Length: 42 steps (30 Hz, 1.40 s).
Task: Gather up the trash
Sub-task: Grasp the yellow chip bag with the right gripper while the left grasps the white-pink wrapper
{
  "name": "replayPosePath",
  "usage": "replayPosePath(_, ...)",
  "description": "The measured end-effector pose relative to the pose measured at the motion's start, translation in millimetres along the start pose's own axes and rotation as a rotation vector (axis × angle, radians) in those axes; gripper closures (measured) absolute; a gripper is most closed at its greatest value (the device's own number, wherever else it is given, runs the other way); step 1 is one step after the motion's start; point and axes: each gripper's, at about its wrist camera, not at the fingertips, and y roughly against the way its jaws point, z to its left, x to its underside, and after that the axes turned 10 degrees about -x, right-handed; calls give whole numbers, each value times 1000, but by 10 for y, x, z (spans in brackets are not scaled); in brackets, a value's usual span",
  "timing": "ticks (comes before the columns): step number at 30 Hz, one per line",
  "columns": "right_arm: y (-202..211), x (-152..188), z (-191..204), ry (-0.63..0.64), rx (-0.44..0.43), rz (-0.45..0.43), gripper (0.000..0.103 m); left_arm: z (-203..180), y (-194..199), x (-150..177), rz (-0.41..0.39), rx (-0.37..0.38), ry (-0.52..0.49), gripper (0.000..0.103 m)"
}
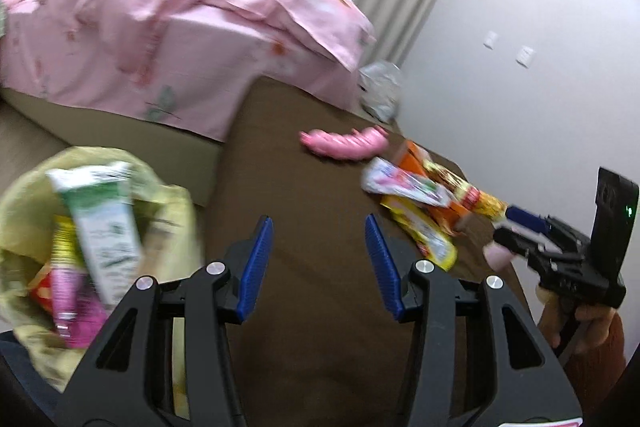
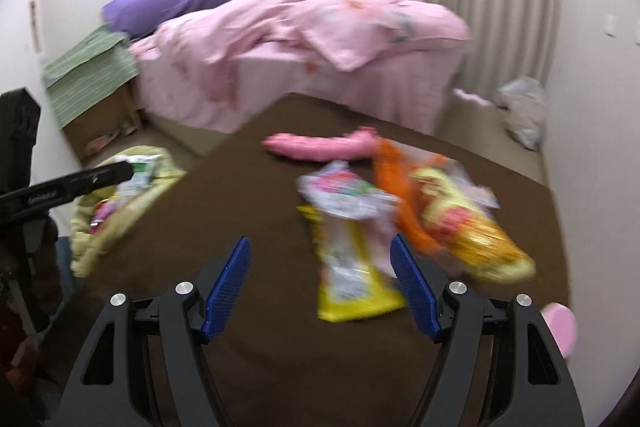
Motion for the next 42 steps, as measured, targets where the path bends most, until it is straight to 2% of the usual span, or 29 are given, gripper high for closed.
replayPosePath(5,114,14,-444,-32,74,-12,38,-354,-252,54,60,43,-71,57)
replayPosePath(11,62,-56,-724,-40,118,-24,41,-635,-557,-163,76,109,-81,57)
replayPosePath(16,-18,-116,-859,-72,107,-35,42,-782,-890,-298,156,190,26,55)
replayPosePath(19,-105,-143,-930,-79,104,-19,42,-872,-1074,-318,180,186,60,54)
replayPosePath(20,-149,-150,-966,-88,96,-6,47,-897,-1097,-320,183,180,54,54)
replayPosePath(23,-290,-146,-1050,-118,75,43,52,-968,-1054,-292,148,158,-3,54)
replayPosePath(25,-340,-122,-1050,-120,73,61,56,-951,-1002,-253,134,141,-38,54)
replayPosePath(27,-379,-79,-1032,-128,50,76,65,-899,-971,-218,136,129,-46,54)
replayPosePath(28,-384,-69,-1016,-135,35,78,75,-873,-953,-209,134,124,-50,54)
replayPosePath(34,-60,24,-742,-107,3,-8,77,-746,-766,-124,97,85,-96,54)
replayPosePath(37,120,83,-642,-109,-5,-40,77,-688,-744,-116,104,88,-73,54)
replayPosePath(42,405,380,-457,-110,16,-59,77,-708,-766,-161,115,121,-27,54)
